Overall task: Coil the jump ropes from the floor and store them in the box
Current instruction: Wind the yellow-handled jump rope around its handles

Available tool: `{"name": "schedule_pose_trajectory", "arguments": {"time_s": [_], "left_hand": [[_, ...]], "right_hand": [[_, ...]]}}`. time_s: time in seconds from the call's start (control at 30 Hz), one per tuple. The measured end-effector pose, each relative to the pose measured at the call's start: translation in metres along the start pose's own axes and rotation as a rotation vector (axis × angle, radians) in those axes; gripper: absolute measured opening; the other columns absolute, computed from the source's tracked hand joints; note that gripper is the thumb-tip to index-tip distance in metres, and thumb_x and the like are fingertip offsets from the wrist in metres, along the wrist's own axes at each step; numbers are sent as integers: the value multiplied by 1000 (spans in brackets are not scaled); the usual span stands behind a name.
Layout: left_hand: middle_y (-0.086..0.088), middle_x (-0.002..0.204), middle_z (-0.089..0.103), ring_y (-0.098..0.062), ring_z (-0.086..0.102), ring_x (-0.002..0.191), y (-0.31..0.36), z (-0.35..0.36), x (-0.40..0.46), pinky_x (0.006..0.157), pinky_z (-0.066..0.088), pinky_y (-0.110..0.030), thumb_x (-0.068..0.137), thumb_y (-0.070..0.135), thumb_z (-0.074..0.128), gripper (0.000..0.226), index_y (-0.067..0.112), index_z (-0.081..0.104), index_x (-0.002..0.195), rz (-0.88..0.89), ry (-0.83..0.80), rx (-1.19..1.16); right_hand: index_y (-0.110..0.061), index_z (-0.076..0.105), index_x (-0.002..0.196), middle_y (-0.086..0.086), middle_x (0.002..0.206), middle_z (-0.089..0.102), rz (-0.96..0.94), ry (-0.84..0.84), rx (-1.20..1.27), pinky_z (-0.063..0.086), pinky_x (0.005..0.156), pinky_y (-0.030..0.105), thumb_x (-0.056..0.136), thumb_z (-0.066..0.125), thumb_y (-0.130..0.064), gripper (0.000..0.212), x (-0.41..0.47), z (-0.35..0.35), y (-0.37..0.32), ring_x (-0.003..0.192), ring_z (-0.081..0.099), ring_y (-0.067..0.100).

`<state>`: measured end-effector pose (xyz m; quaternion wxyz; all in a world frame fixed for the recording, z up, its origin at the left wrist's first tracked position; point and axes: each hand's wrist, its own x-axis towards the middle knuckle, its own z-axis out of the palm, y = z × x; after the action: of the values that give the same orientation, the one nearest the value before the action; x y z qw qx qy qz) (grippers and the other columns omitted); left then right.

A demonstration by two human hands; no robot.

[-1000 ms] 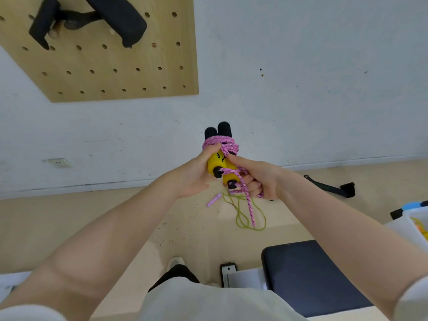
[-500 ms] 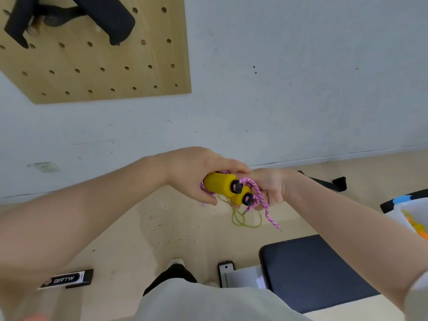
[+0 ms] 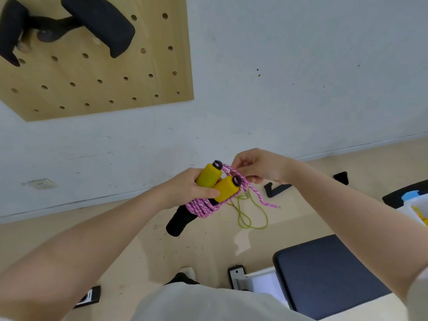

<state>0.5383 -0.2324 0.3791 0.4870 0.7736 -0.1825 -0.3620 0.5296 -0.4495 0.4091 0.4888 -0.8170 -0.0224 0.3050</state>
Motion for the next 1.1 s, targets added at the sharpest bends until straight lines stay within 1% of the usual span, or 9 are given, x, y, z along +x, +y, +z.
{"name": "schedule_pose_trajectory", "arguments": {"time_s": [0.1, 0.17, 0.3, 0.43, 0.57, 0.7, 0.87, 0.97, 1.1], "left_hand": [[-8, 106, 69, -25, 66, 99, -6, -10, 2, 95, 49, -40, 68, 35, 71, 43, 15, 66, 106, -21, -49, -33], [-9, 108, 69, -26, 65, 101, -7, -14, 5, 95, 49, -41, 66, 40, 71, 49, 14, 65, 108, -33, -78, -12], [-9, 108, 69, -26, 66, 100, -9, -22, 9, 95, 50, -44, 68, 40, 68, 47, 14, 63, 107, -57, -92, 22], [-6, 106, 69, -24, 65, 100, -19, -35, 11, 95, 50, -41, 68, 38, 68, 42, 19, 63, 104, -61, -75, -6], [2, 102, 68, -17, 66, 95, -23, -50, 11, 86, 52, -30, 70, 30, 69, 36, 26, 60, 105, -22, -102, -108], [-3, 106, 68, -20, 66, 96, -25, -64, 12, 85, 55, -33, 70, 27, 69, 39, 26, 59, 108, 10, -131, -115], [1, 95, 69, -18, 67, 89, -31, -78, 10, 82, 54, -28, 72, 28, 70, 29, 23, 63, 100, -15, -148, -90], [2, 97, 68, -19, 66, 92, -37, -83, 9, 81, 54, -30, 73, 28, 73, 33, 25, 59, 104, -23, -142, -79], [-4, 109, 65, -23, 64, 102, -45, -83, 8, 90, 53, -39, 66, 34, 72, 50, 24, 56, 113, -41, -130, -52]], "right_hand": [[-13, 64, 71, -10, 41, 50, -15, 121, -98, 34, 42, 10, 84, 62, -3, 17, 18, 4, -7, 36, 40, 1], [-16, 65, 69, -1, 54, 57, -19, 156, -155, 40, 50, 12, 82, 62, -2, 18, 31, 12, -13, 40, 45, 2], [-20, 60, 79, 4, 78, 63, -39, 218, -79, 48, 70, 31, 81, 52, 4, 25, 54, 27, -15, 69, 55, 16], [-20, 62, 84, 14, 95, 68, -56, 218, -122, 51, 87, 49, 87, 54, -11, 12, 68, 36, -12, 86, 63, 33], [-7, 69, 101, 12, 105, 65, -69, 258, -365, 45, 81, 29, 89, 53, -5, 20, 79, 41, -10, 91, 59, 26], [4, 67, 84, 8, 86, 56, -181, 166, -624, 32, 65, 24, 80, 59, 4, 9, 86, 48, -9, 82, 55, 24], [-16, 64, 78, -7, 77, 64, -152, 172, -326, 51, 70, 32, 79, 59, 7, 23, 86, 47, -17, 72, 63, 6], [-34, 69, 78, -2, 80, 71, -66, 126, -101, 52, 77, 56, 78, 58, -10, 26, 82, 49, -24, 81, 65, 40], [-16, 70, 77, 12, 83, 62, 14, 93, 209, 43, 77, 42, 76, 58, -16, 12, 81, 60, -28, 78, 53, 26]]}}
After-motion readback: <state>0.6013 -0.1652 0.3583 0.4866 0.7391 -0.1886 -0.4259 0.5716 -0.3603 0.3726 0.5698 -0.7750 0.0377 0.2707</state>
